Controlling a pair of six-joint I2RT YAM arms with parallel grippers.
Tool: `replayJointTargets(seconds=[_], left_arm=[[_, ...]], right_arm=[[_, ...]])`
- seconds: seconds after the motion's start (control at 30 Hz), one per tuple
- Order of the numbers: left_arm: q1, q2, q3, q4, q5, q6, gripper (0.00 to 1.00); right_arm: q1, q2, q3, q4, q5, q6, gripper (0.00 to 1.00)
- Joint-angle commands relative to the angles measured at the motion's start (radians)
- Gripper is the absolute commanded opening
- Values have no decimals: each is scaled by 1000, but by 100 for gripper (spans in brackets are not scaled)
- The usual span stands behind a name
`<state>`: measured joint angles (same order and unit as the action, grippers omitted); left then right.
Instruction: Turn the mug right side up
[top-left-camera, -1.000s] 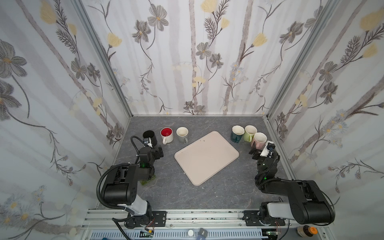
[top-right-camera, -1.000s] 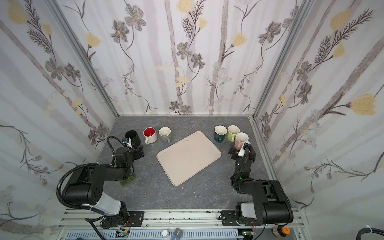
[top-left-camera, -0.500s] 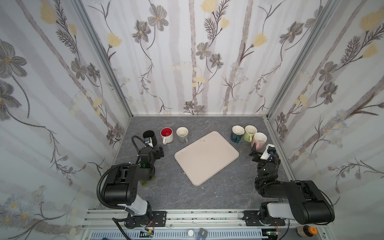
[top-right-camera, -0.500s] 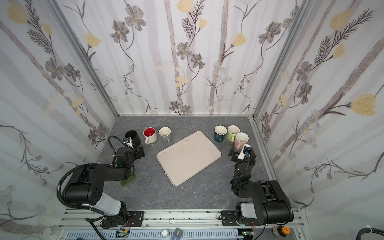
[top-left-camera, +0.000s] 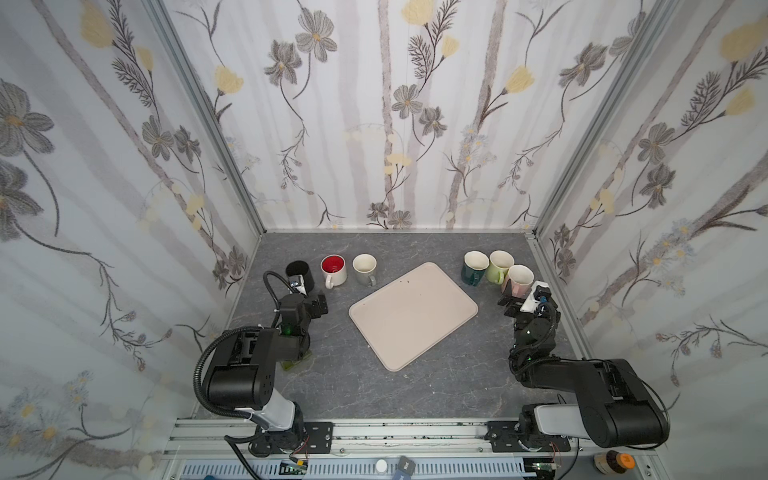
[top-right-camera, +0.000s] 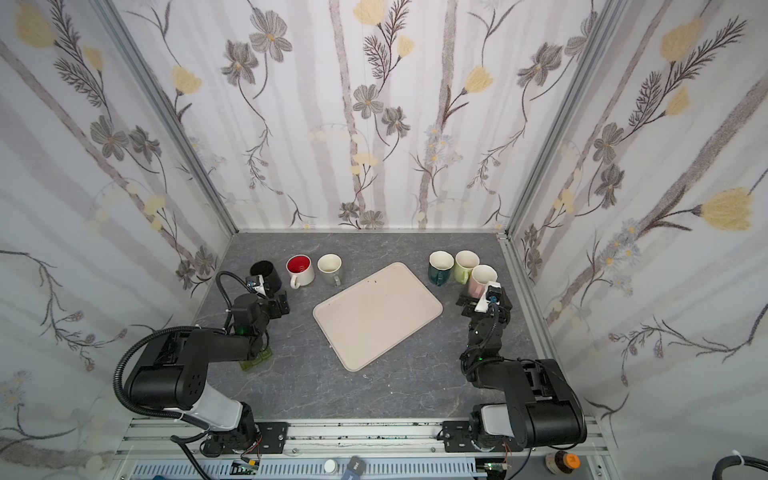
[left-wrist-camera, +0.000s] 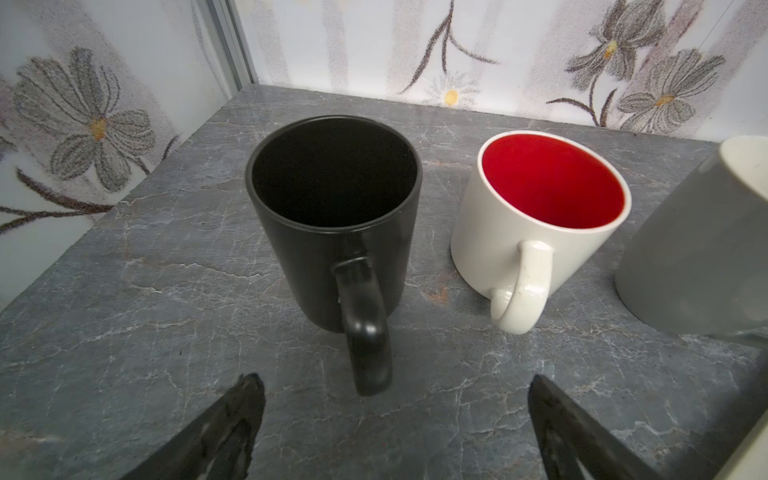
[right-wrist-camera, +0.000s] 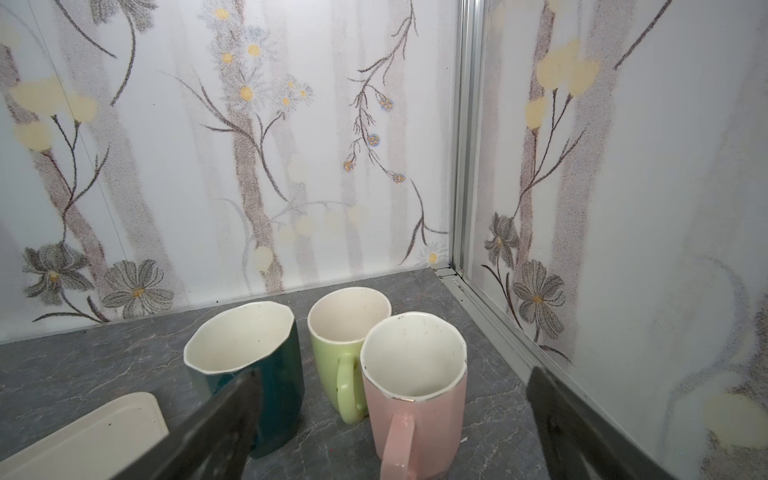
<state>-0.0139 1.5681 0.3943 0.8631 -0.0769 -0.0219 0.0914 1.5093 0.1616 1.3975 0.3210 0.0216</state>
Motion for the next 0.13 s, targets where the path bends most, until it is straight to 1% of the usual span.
replayJointTargets(seconds=[0.0, 0.1], left_arm=[[0, 0, 3, 29, -3, 10, 100], [-2, -3, -3, 38, -6, 10, 100]], right_arm=[[0, 3, 9, -19, -2, -2, 100], [0, -1, 1, 1, -4, -6, 100]])
